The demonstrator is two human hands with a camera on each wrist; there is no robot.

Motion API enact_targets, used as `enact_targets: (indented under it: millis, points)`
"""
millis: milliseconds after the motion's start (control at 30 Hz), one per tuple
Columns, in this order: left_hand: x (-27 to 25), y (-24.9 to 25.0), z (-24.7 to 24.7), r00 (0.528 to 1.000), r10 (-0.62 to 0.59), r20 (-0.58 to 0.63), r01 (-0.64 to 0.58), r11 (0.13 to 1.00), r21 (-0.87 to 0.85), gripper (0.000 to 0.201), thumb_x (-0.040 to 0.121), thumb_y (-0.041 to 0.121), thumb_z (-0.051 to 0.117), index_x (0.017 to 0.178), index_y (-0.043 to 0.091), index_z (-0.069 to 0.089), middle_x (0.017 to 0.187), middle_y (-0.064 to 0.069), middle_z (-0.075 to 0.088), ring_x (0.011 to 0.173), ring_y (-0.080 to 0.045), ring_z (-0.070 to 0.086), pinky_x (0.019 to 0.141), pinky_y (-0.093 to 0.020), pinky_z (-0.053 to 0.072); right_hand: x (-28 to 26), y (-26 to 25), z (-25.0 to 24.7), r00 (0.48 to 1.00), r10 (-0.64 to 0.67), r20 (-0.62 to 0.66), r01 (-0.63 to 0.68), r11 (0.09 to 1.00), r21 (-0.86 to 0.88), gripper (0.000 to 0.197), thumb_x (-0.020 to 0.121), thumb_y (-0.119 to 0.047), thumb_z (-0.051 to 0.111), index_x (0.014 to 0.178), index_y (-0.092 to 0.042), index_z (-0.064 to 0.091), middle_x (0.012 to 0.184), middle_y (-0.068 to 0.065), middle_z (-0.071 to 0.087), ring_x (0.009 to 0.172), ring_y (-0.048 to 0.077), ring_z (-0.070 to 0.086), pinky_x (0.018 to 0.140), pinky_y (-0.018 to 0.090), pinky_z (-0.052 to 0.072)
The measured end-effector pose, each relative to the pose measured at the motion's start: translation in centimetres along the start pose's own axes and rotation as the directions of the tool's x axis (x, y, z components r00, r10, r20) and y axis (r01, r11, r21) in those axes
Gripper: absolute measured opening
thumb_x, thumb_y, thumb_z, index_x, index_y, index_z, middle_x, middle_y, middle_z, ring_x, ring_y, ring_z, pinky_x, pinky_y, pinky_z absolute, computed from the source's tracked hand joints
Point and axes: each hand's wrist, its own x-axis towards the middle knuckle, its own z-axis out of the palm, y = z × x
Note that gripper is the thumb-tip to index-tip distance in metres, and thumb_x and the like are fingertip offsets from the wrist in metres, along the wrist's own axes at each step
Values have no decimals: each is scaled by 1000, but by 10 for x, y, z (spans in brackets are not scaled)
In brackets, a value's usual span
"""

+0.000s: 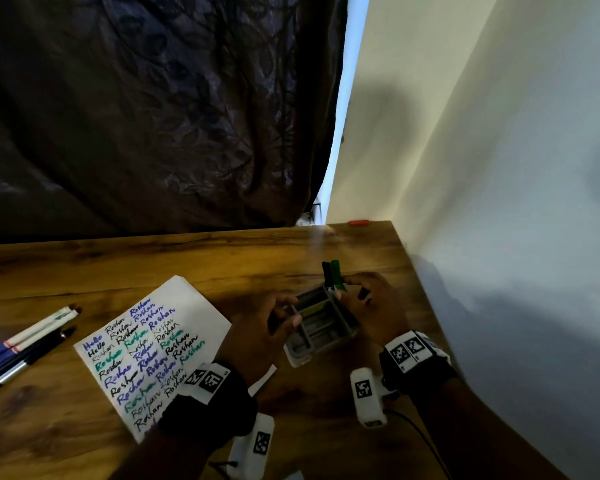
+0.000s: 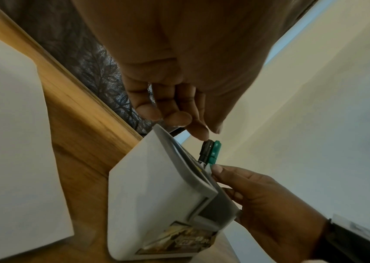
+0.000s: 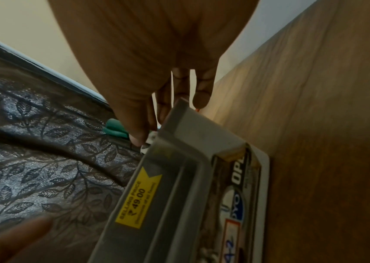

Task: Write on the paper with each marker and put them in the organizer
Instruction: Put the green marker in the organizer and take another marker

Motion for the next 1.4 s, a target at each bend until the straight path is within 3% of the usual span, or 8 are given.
enact_targets:
  millis: [133,467,633,767,867,1000,1233,1400]
  points:
    - [1,-5,5,1000,11,9,-12,1000,17,20,96,34,58,115,35,55,91,39,61,68,-14,69,62,-27,57,0,6,1,1000,18,-10,-18,1000,8,34,82,-50,67,110,-30,66,110,-9,60,80,4,59,74,28,55]
    - [1,-6,-9,997,72,-39,-70,996,54,19,95,35,59,114,33,58,81,10,64,67,2,62,58,-12,45,0,-15,-14,992,-79,-103,76,997,-27,32,83,-41,70,113,-32,62,114,-11,57,82,1,56,69,17,46]
    - [-20,-30,-39,992,67,-107,-52,989,135,21,95,44,54,114,36,57,83,17,67,79,4,62,68,-9,43,-7,-70,-2,946,-272,-174,276,961,-1,22,83,-30,72,104,-25,67,113,-8,56,85,4,55,73,15,42]
    - [-52,-68,-72,980,-8,-197,40,987,156,11,96,36,57,106,34,60,72,12,68,74,-1,63,70,-18,49,-21,-113,38,930,-354,-102,359,932,45,17,86,-26,71,103,-23,69,109,-7,59,84,-2,52,78,3,39]
    - [-77,-99,-108,950,-103,-294,158,973,170,8,94,34,60,102,34,61,75,11,68,72,-2,63,68,-18,48,-31,-142,73,893,-448,-38,450,893,36,13,86,-22,72,98,-20,71,104,-5,60,89,3,55,81,8,41]
    - [-110,-145,-166,891,-225,-394,344,902,262,12,95,31,59,106,27,62,87,5,66,80,-17,64,68,-25,44,-43,-169,117,873,-479,93,473,877,82,6,87,-24,70,93,-25,71,97,-12,60,75,-4,56,69,7,45]
    - [-148,-214,-251,814,-317,-487,512,788,341,46,81,28,72,124,17,59,130,-16,56,118,-40,54,99,-52,46,-55,-191,154,852,-489,187,491,870,38,8,92,-35,63,97,-34,69,102,-17,57,79,-4,54,63,9,40]
    - [-146,-222,-265,779,-344,-524,566,744,354,44,83,33,71,124,26,62,127,-6,55,115,-34,50,95,-44,46,-63,-205,160,868,-457,196,456,888,50,11,92,-28,64,99,-25,72,103,-12,59,81,-7,53,66,4,39]
